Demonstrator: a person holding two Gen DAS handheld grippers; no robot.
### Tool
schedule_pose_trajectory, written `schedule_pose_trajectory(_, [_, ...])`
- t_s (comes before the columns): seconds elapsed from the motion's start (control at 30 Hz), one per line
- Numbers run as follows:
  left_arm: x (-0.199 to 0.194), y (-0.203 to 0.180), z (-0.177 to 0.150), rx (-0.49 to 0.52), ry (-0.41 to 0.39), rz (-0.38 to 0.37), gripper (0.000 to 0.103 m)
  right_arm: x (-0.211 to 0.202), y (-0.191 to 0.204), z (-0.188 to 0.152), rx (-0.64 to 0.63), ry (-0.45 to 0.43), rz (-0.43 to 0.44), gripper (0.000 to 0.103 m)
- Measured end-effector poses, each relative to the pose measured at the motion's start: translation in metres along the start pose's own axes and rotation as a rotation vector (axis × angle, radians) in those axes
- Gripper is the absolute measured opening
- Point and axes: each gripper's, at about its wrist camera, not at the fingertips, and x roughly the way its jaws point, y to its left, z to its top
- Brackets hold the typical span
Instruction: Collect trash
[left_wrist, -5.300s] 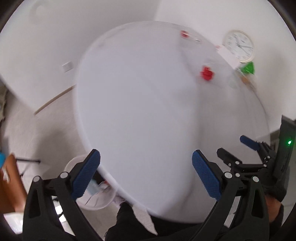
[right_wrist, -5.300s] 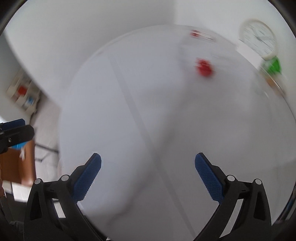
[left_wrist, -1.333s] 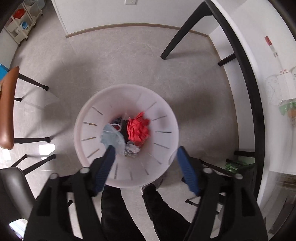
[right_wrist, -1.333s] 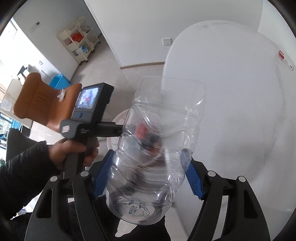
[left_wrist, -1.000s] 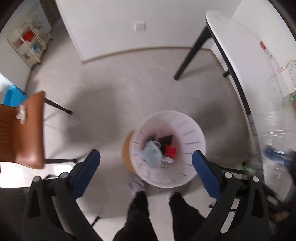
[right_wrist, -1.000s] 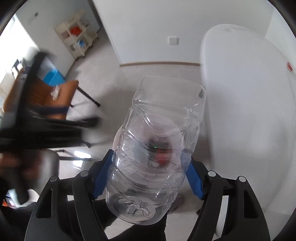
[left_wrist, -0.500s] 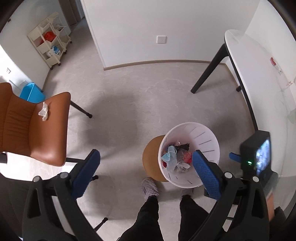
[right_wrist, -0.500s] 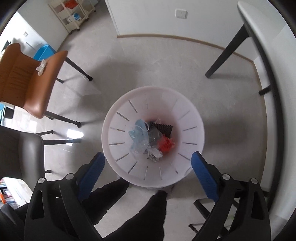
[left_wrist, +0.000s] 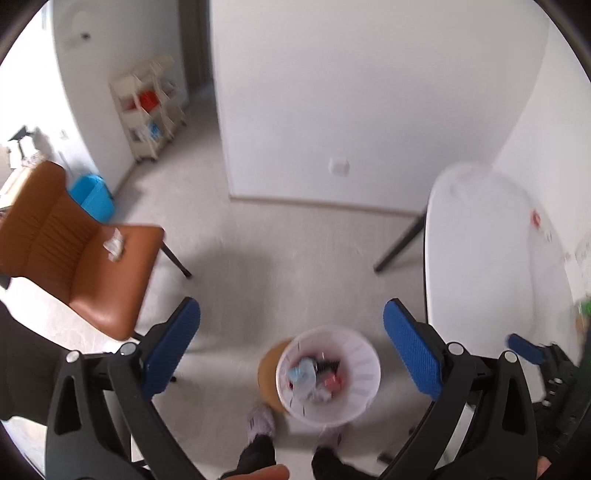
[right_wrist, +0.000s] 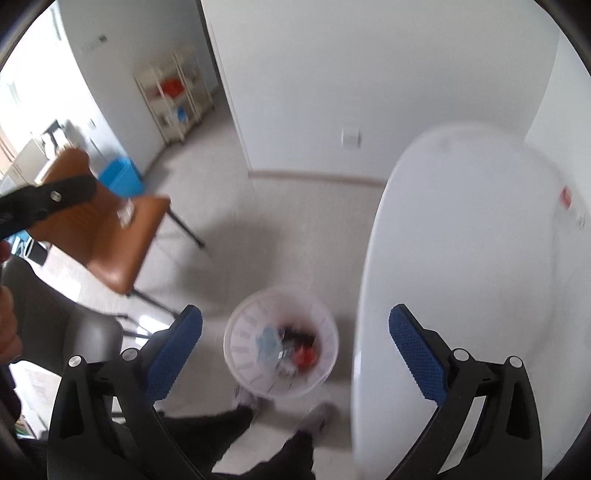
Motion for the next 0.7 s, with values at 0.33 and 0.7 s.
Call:
schedule_pose_trajectory(0.33, [-0.099, -0.034, 0.049, -0.109, -0.263, 0.13, 0.095, -0.114, -0.028, 0.065, -0.142, -0.313, 0.068, 0.101])
schedule_pose_trajectory(0.7, [-0.122, -0.053, 0.046, -0.151, -0.28, 0.189, 0.095, -0.124, -0.033, 0.073, -0.203, -0.391, 0.103, 0.101])
